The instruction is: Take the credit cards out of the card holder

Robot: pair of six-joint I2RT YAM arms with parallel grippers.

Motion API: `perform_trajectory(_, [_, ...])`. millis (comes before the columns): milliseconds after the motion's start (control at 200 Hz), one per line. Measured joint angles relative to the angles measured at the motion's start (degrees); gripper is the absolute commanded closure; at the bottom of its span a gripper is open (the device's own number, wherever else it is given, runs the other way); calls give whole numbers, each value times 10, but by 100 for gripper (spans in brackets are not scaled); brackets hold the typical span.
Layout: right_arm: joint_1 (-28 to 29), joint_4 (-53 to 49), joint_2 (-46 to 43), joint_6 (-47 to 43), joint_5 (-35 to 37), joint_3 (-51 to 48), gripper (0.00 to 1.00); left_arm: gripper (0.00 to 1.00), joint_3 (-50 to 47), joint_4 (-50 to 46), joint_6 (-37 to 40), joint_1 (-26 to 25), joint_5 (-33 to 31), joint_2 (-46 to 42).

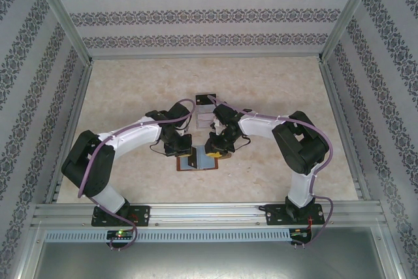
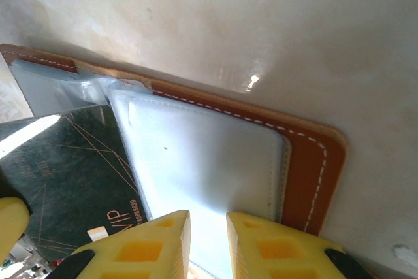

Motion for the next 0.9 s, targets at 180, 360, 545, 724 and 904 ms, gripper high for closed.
perform_trajectory(180, [0, 0, 0, 0, 0, -1, 75, 91, 6, -5, 2, 0, 2, 0])
perform_trajectory(360, [-1, 2, 0, 0, -3, -2, 75, 86, 7, 6, 0, 0, 24, 7])
perform_trajectory(545, [-1, 3, 0, 0, -4, -3, 75, 84, 7, 16, -1, 0, 41, 16])
perform_trajectory(724, [-1, 3, 0, 0, -4, -3, 75, 85, 7, 17, -1, 0, 48, 17])
perform_trajectory(904, [-1, 4, 0, 0, -4, -3, 75, 86, 7, 27, -1, -1, 58, 32])
